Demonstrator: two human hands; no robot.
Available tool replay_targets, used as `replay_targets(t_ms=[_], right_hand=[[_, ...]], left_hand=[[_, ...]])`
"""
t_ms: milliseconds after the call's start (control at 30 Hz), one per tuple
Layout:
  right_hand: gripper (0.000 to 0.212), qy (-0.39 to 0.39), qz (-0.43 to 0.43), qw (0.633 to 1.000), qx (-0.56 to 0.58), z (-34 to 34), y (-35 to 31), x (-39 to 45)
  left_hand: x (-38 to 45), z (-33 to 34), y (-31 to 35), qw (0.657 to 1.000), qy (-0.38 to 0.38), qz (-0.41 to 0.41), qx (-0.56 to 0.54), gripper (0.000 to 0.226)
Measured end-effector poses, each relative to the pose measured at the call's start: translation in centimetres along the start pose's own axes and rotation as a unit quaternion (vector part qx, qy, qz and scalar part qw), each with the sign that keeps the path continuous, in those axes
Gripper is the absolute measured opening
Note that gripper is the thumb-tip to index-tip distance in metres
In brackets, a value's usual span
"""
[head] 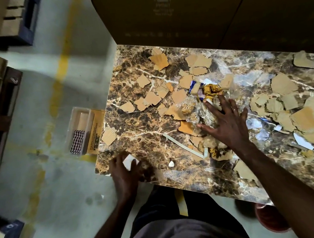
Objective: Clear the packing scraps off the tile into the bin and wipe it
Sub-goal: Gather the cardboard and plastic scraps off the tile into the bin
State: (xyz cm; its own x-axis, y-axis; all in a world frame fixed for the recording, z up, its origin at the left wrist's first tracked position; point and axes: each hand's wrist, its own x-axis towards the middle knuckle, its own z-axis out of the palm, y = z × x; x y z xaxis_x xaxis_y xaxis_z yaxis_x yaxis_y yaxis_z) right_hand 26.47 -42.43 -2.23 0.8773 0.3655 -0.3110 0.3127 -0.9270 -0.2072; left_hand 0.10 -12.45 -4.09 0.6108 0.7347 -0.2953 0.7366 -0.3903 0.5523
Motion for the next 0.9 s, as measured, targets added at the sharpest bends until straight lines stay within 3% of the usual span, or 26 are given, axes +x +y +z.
replay_targets(t_ms=[67, 167, 267, 400, 567, 733, 900], right_hand=[[0.094, 0.001, -0.003, 1.000, -0.004, 0.0, 0.0, 0.1], [0.094, 0.002, -0.005, 1.000, -0.006, 0.0, 0.0, 0.2], [0.094, 0.007, -0.007, 1.000, -0.007, 0.0, 0.1, 0.2], [0.094, 0.009, -0.005, 1.000, -0.001, 0.0, 0.1, 0.1], [0.095, 0.006, -0.001, 1.000, -0.004, -0.1, 0.1, 0.1], [0.095, 0.000, 0.002, 1.000, 0.001, -0.1, 0.0, 0.1], [0.094, -0.001, 0.004, 1.000, 0.007, -0.3, 0.0, 0.0]], left_hand=[[-0.2, -0.2, -2.7, 0.999, -0.020, -0.038, 0.003, 0.058], [-1.0, 0.8, -2.9, 0.997, -0.068, 0.009, -0.046, 0.054], [-1.4, 2.6, -0.3, 0.991, -0.095, 0.037, -0.090, 0.042], [-1.9, 5.9, 3.3, 0.982, -0.129, 0.098, -0.100, 0.044], [-0.1, 9.4, 9.7, 0.971, -0.175, 0.064, -0.149, 0.061], [1.5, 10.6, 14.2, 0.971, -0.196, 0.123, -0.055, 0.060], [2.8, 8.5, 13.1, 0.963, -0.209, 0.161, -0.054, 0.068]])
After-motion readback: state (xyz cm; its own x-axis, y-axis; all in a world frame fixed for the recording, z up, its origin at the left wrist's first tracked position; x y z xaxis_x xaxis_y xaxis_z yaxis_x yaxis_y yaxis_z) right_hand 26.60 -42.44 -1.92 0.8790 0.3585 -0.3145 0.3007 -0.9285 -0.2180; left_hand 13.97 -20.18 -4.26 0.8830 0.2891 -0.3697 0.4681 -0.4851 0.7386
